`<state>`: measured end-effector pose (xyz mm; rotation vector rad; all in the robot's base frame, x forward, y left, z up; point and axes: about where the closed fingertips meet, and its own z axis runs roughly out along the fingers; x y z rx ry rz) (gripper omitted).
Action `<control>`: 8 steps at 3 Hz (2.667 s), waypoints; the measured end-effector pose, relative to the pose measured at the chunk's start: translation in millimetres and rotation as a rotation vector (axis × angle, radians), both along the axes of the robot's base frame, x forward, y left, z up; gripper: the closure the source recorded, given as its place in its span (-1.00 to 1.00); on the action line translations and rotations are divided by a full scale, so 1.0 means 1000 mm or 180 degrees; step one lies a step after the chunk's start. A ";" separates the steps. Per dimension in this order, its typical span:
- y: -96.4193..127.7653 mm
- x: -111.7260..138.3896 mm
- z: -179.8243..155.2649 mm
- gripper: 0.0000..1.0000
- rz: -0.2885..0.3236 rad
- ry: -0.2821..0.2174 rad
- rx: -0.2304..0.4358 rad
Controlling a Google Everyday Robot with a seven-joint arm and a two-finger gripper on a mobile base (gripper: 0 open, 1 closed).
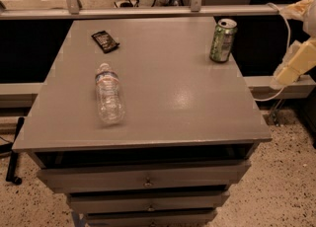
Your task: Pick green can
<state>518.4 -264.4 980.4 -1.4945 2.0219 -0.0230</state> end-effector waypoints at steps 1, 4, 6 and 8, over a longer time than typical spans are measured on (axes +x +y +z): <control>-0.021 0.062 -0.011 -1.00 -0.0111 -0.0158 0.0427; -0.025 0.184 -0.063 -1.00 -0.0115 -0.0234 0.1655; -0.002 0.215 -0.083 -1.00 -0.0004 -0.0261 0.2156; 0.012 0.221 -0.086 -0.25 0.0016 -0.0247 0.2548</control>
Offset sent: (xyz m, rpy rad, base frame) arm 0.1861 -0.0699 -0.0542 0.4725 -0.0962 -0.0983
